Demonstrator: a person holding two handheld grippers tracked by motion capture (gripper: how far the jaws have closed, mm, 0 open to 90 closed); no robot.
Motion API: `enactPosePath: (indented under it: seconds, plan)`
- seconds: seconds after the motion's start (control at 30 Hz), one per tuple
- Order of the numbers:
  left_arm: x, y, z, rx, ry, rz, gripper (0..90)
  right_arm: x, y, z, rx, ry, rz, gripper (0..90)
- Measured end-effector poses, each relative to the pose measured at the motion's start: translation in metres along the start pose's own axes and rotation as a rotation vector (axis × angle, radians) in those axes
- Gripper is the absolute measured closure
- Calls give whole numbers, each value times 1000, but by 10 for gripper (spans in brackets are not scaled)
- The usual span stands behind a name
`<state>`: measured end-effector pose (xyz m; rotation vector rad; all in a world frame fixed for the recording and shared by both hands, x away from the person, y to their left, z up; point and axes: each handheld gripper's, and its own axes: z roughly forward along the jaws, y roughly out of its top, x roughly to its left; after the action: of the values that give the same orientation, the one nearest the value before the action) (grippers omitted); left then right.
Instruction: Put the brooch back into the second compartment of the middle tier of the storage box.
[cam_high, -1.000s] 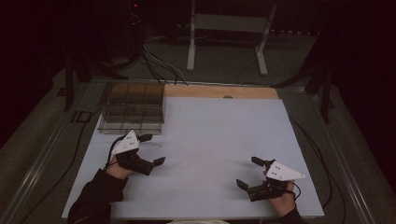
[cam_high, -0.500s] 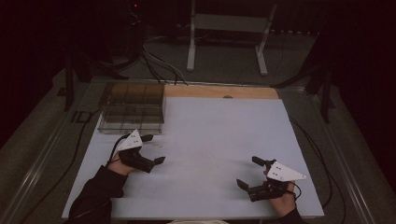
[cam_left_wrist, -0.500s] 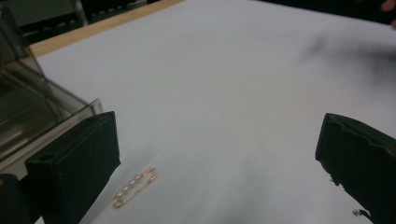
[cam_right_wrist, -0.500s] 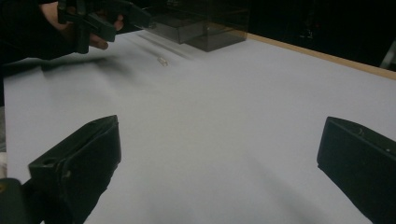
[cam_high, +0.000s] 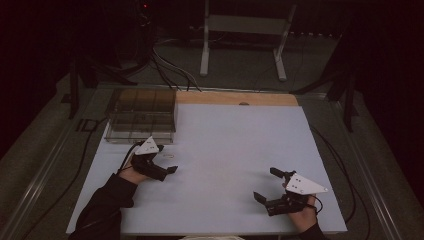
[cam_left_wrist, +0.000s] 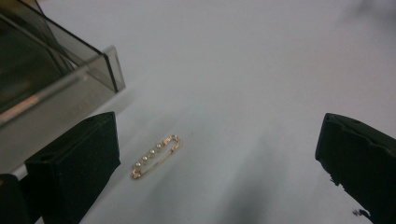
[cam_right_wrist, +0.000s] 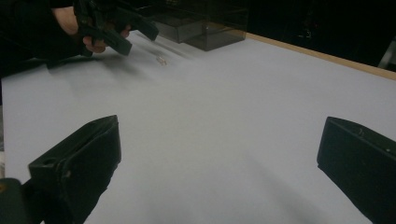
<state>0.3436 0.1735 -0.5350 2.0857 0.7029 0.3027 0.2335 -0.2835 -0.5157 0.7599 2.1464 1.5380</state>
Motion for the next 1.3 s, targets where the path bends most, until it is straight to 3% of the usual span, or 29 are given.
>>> enactPosePath:
  seconds: [0.27, 0.3, 0.5, 0.8, 0.9, 1.3]
  plan:
    - [6, 0, 12, 95, 39, 12, 18, 0, 0, 0, 1, -2, 0, 0]
    - [6, 0, 12, 89, 57, 13, 54, 0, 0, 0, 2, -1, 0, 0]
    - [14, 0, 13, 102, 58, 8, 193, 0, 0, 0, 4, 0, 0, 0]
    - [20, 0, 17, 111, 69, -4, 487, 0, -1, 1, 8, -1, 0, 0]
    - [24, -1, 17, 113, 40, -27, 573, 0, -1, 1, 10, -2, -2, 0]
    - [27, -1, 16, 124, 63, -34, 813, 0, -1, 2, 15, -3, -1, 0]
